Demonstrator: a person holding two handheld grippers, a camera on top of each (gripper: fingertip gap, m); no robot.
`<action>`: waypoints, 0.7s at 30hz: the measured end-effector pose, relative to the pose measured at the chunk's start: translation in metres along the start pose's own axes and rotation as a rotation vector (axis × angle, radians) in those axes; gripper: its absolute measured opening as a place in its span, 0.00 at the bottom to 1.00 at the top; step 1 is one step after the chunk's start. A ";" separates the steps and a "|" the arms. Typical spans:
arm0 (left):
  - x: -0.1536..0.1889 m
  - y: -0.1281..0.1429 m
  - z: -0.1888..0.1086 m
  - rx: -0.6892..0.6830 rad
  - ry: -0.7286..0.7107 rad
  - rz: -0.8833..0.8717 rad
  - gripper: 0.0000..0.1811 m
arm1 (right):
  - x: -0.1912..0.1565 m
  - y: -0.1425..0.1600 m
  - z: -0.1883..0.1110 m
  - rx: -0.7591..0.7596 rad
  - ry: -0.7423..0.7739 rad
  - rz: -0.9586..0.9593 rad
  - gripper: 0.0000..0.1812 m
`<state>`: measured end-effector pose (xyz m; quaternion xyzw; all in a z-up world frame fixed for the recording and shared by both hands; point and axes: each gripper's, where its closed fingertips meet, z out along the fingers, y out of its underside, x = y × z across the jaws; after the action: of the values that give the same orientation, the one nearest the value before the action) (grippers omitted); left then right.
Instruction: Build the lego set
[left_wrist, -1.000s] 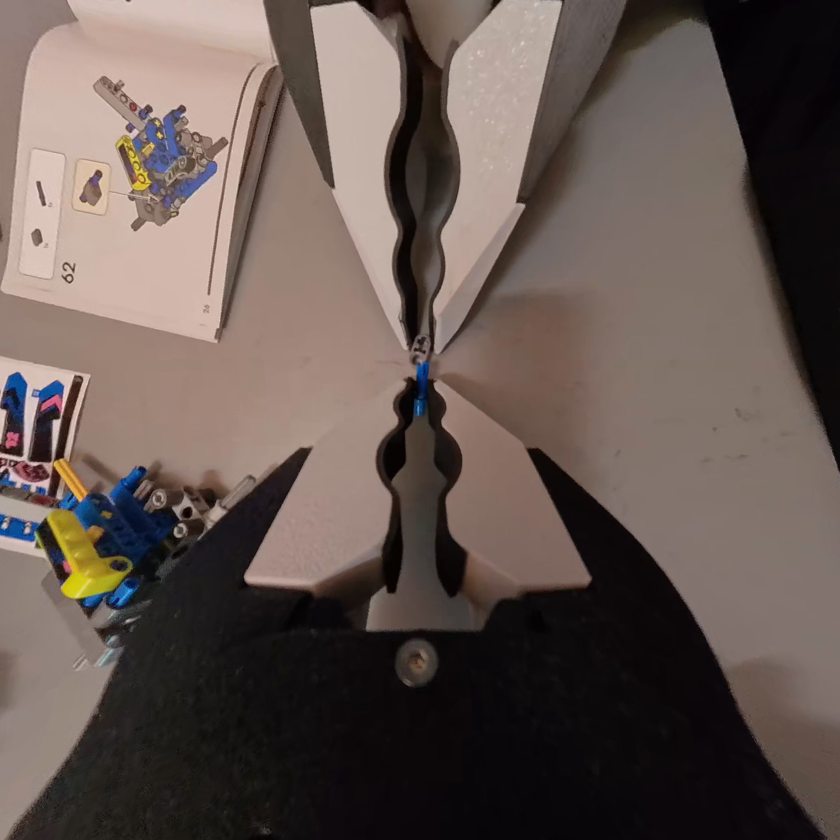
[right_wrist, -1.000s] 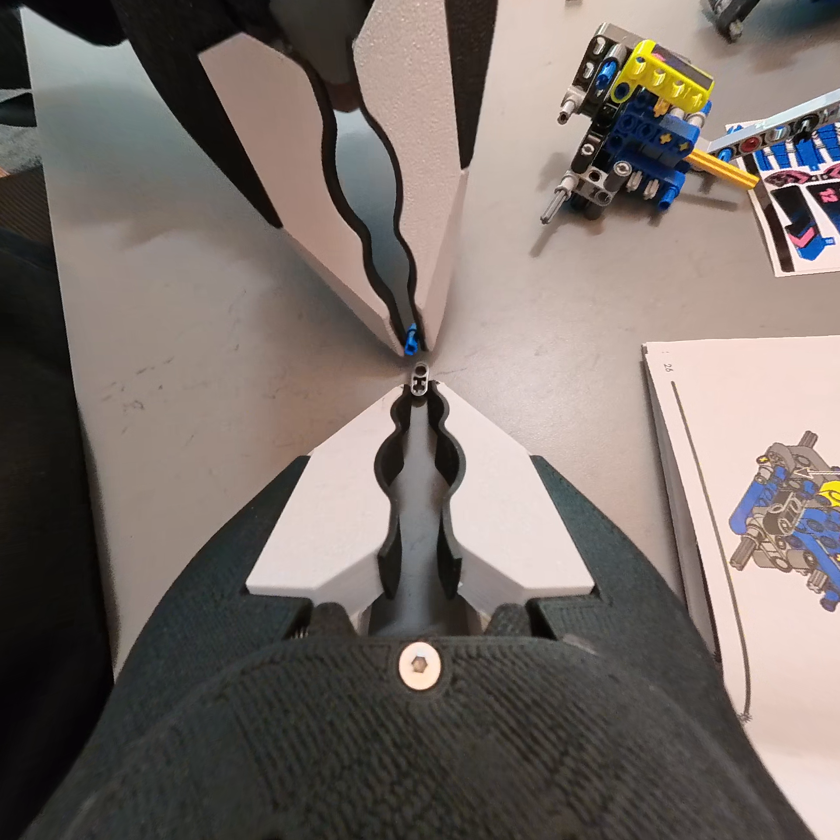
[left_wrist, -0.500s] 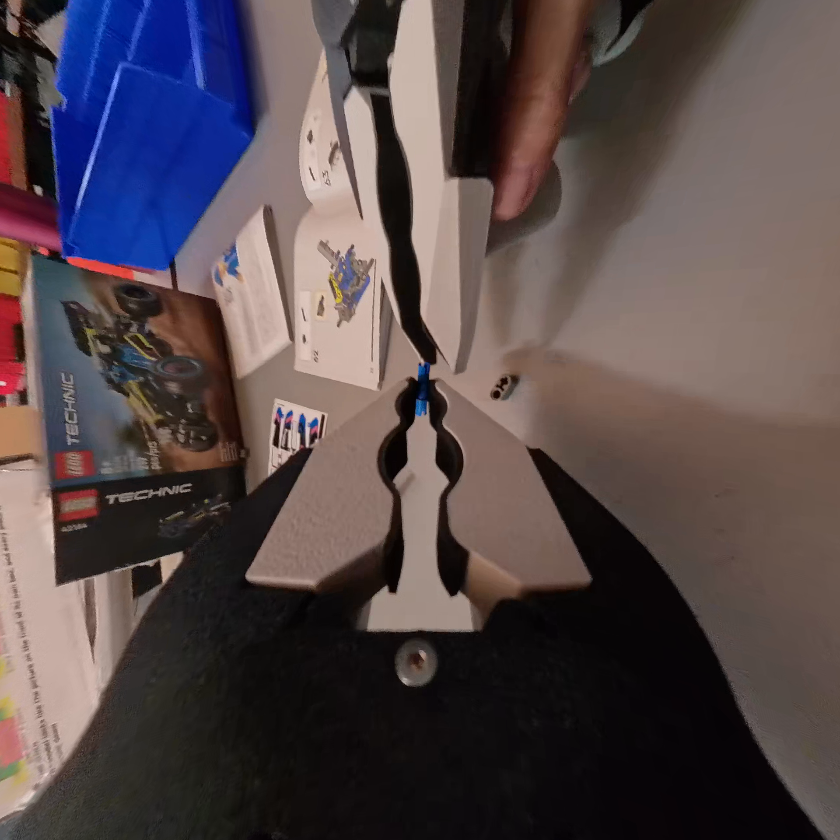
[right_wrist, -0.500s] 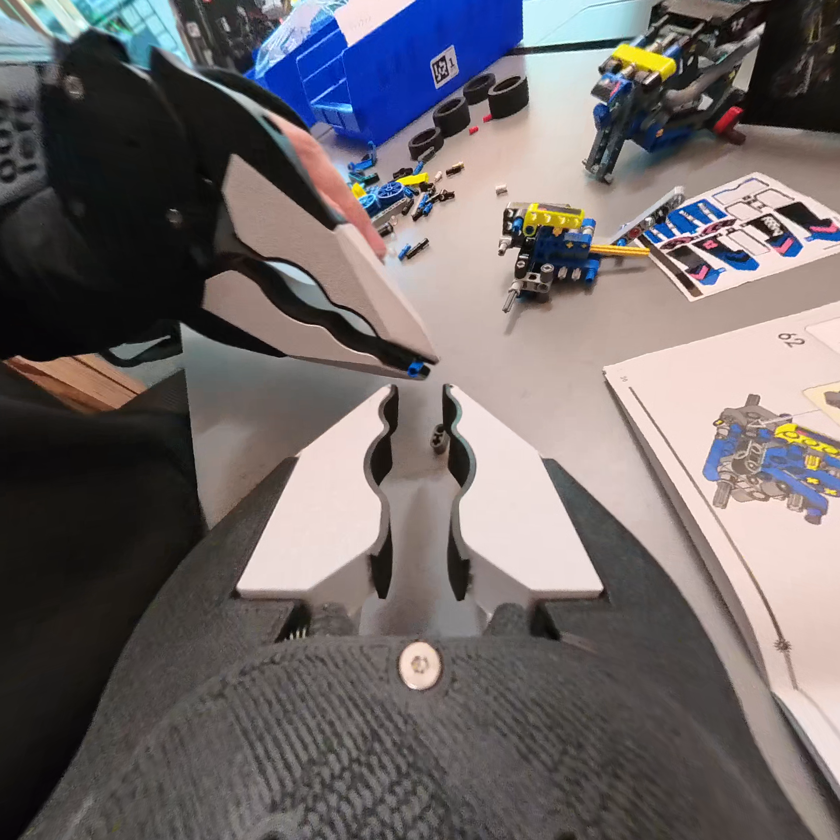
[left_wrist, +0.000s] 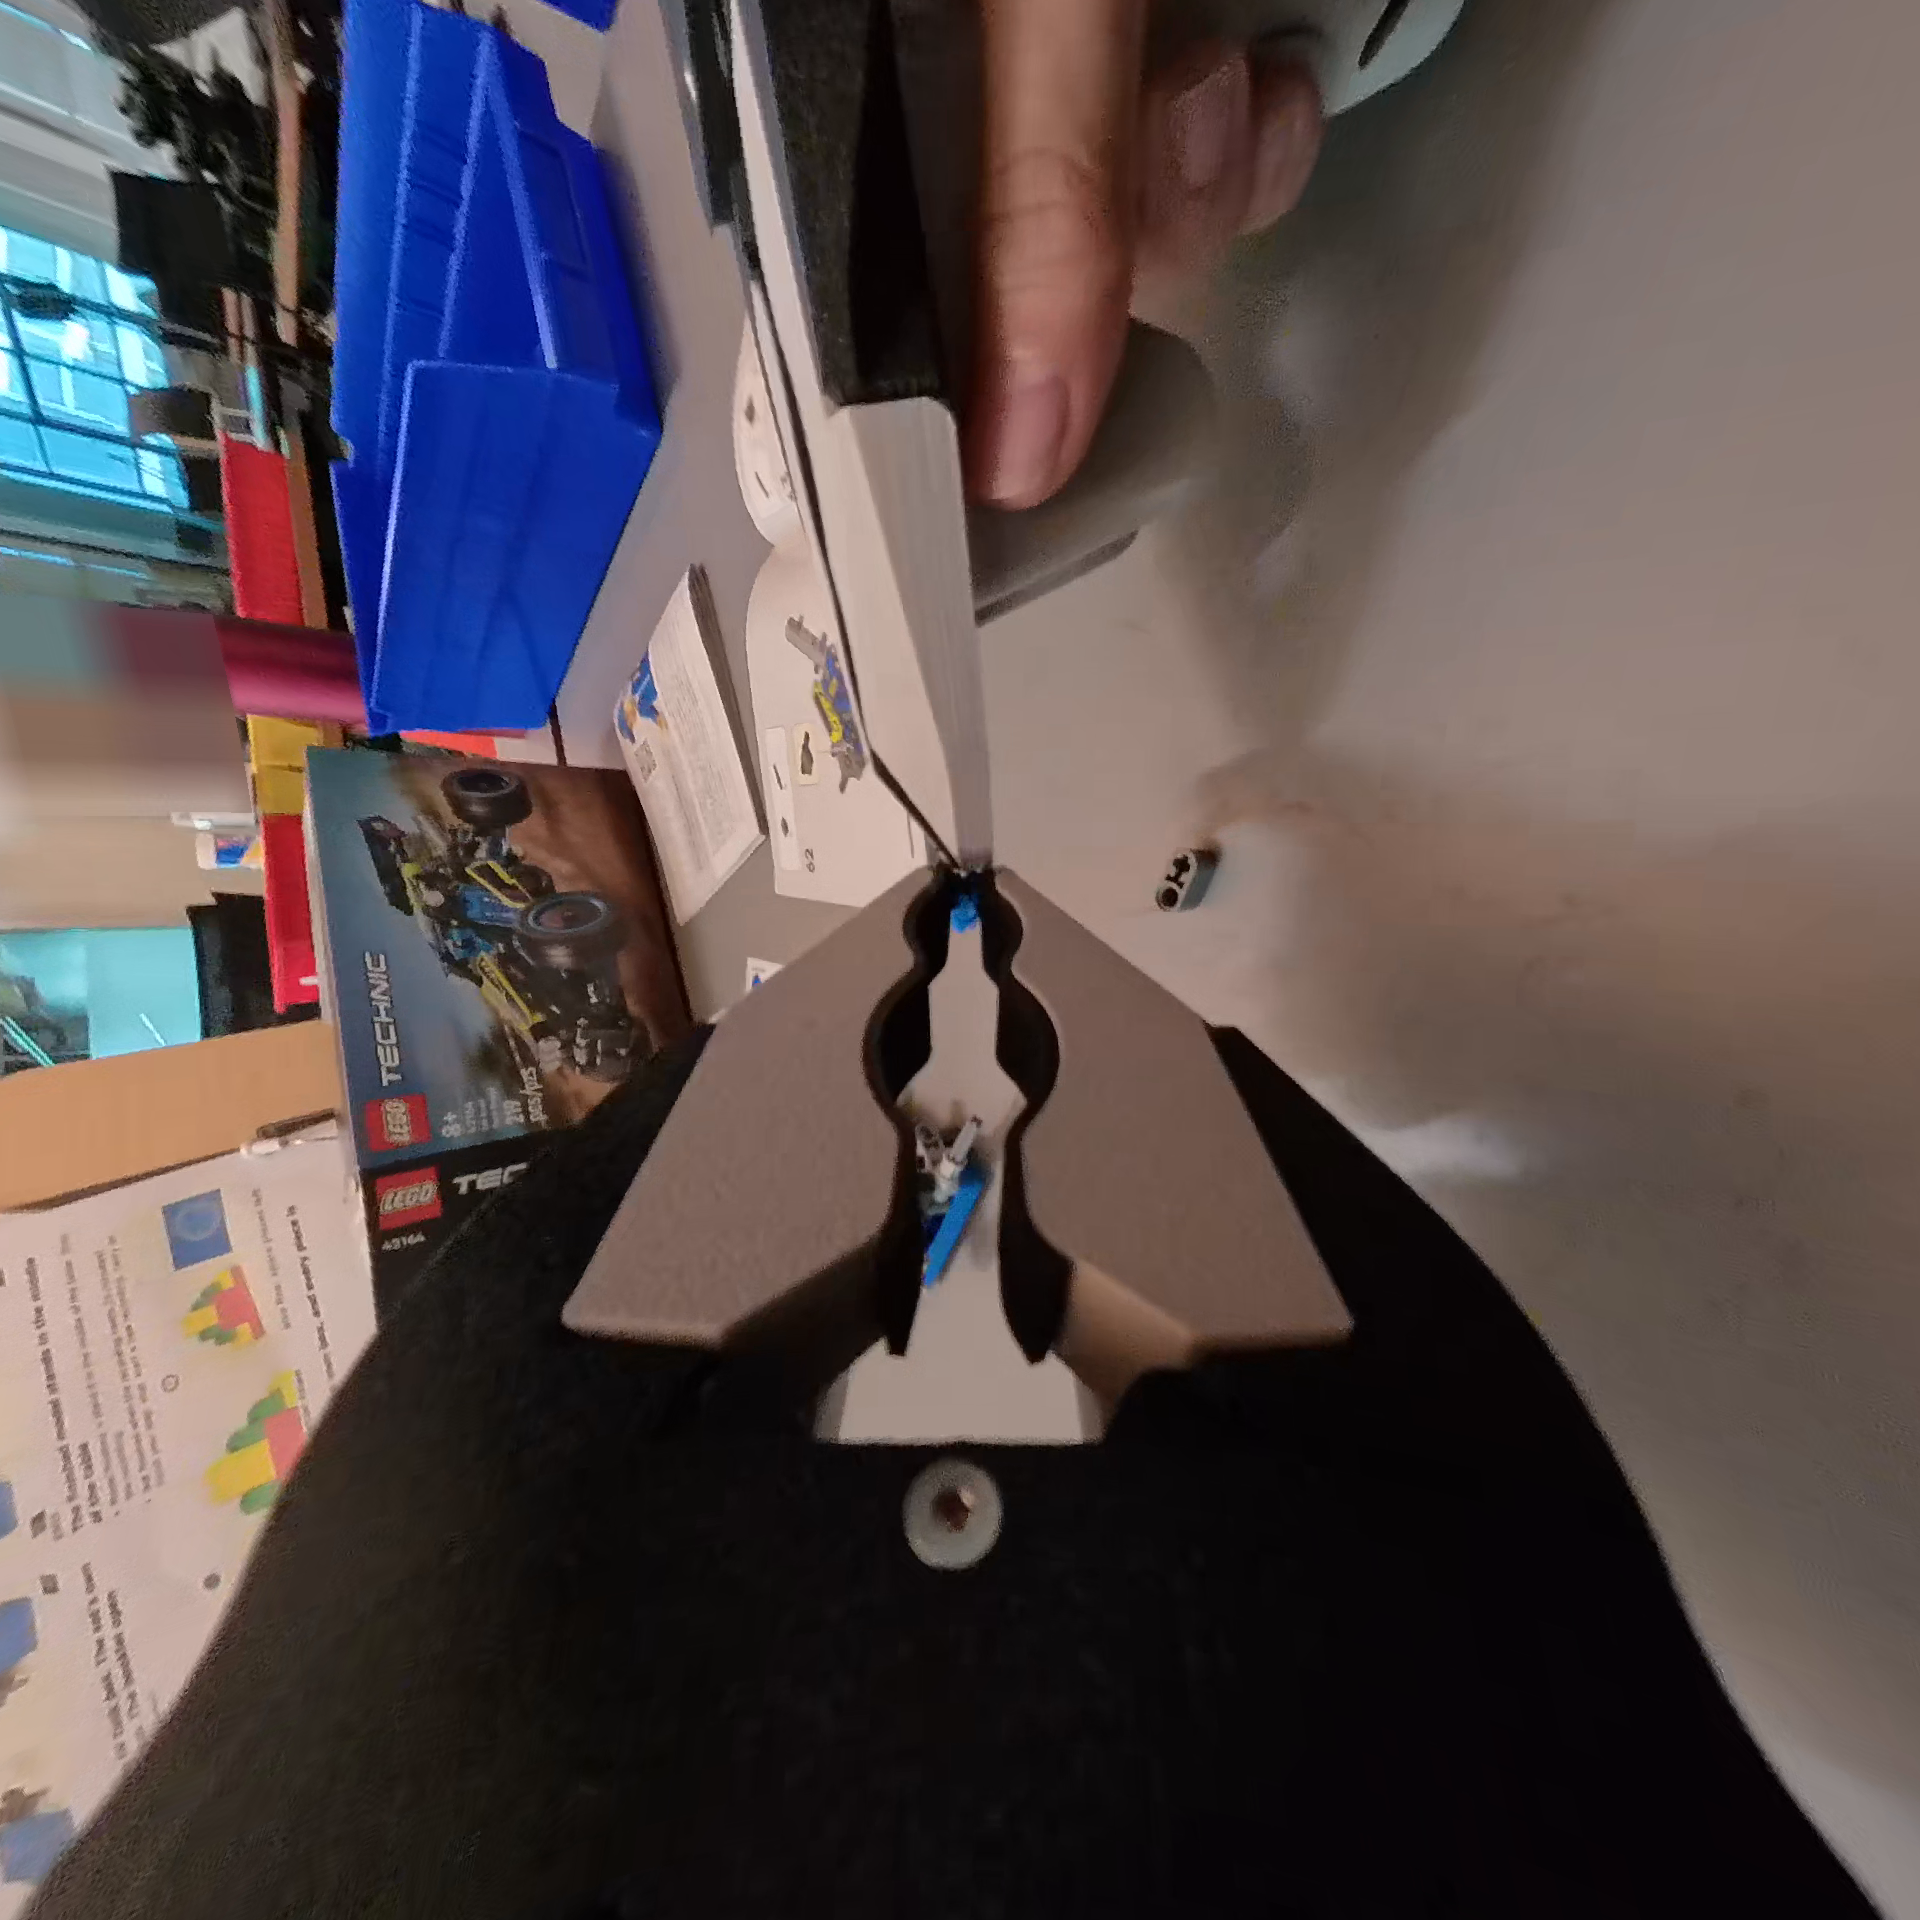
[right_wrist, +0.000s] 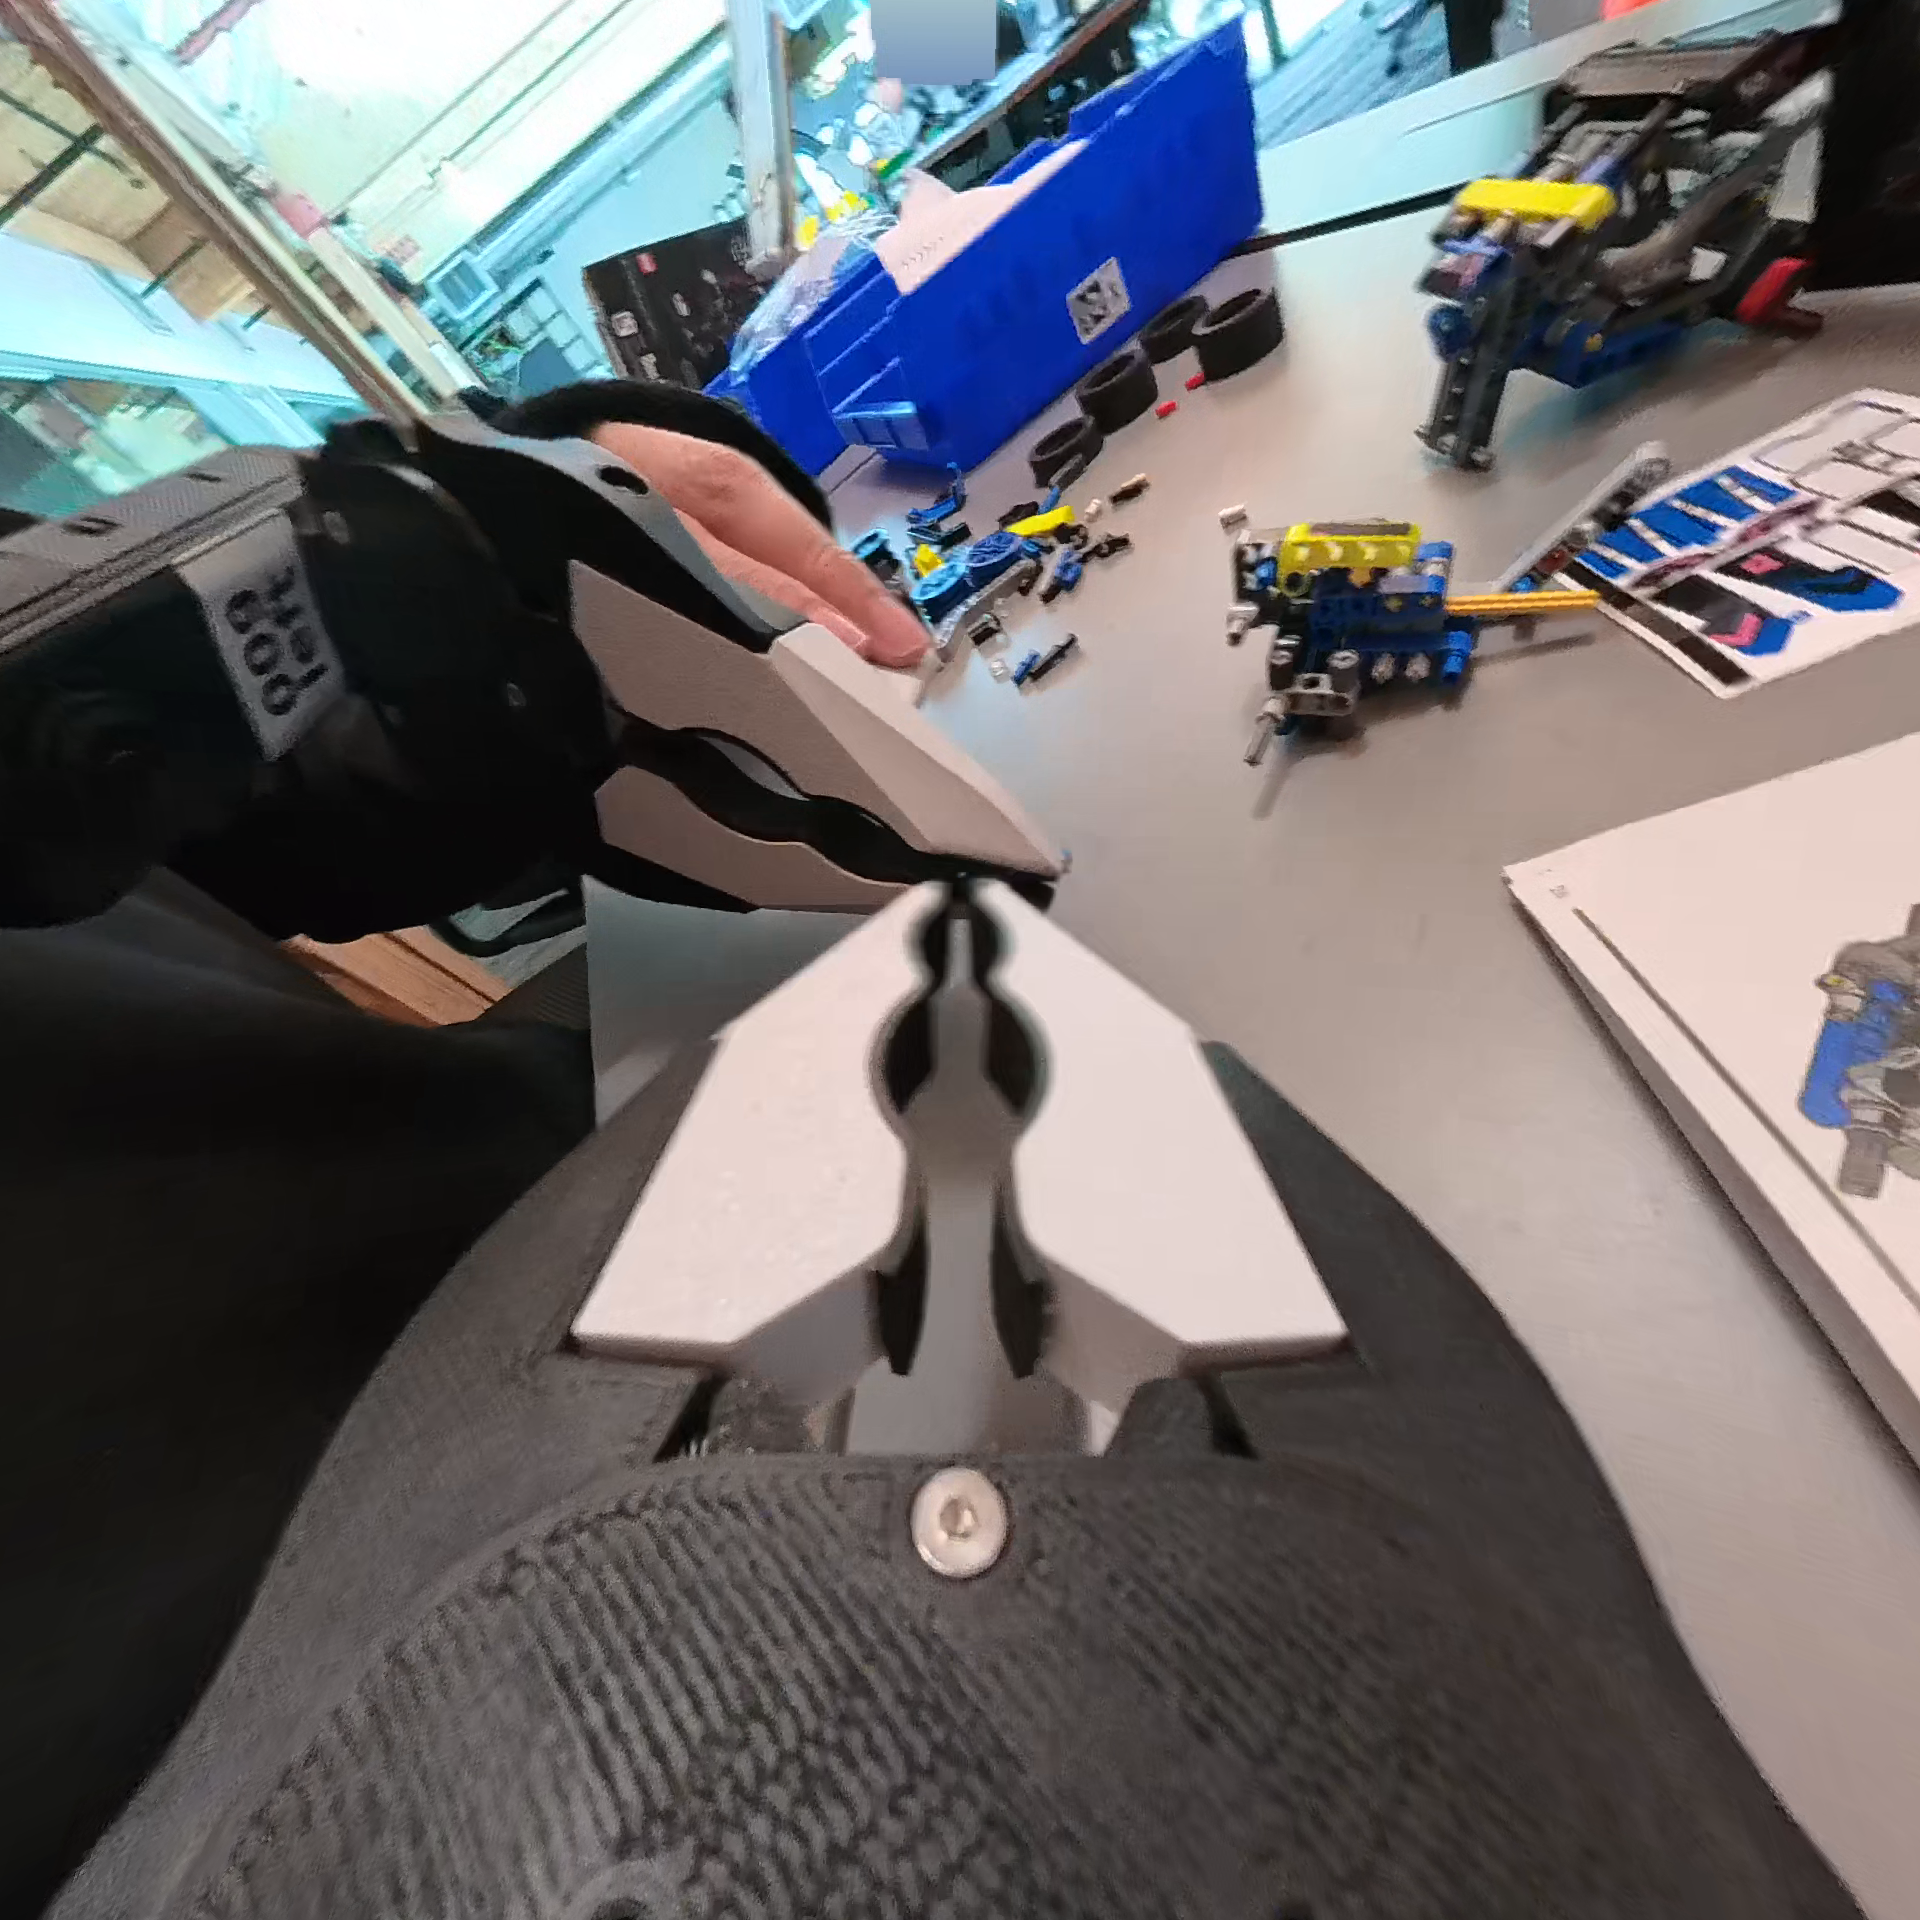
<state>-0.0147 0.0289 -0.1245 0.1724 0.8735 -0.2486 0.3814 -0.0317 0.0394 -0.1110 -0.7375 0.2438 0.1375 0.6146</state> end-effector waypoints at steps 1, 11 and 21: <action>0.000 -0.001 -0.001 0.017 -0.001 0.000 0.01 | 0.000 -0.001 0.000 0.005 0.004 -0.007 0.00; 0.023 -0.001 -0.003 0.218 0.198 -0.381 0.01 | 0.028 0.020 -0.012 -0.135 0.141 -0.054 0.00; 0.059 0.015 0.003 0.161 0.384 -0.509 0.12 | 0.035 0.039 -0.010 -0.269 0.204 -0.122 0.00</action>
<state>-0.0443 0.0461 -0.1749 0.0218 0.9222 -0.3670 0.1203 -0.0237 0.0182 -0.1591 -0.8365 0.2391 0.0559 0.4899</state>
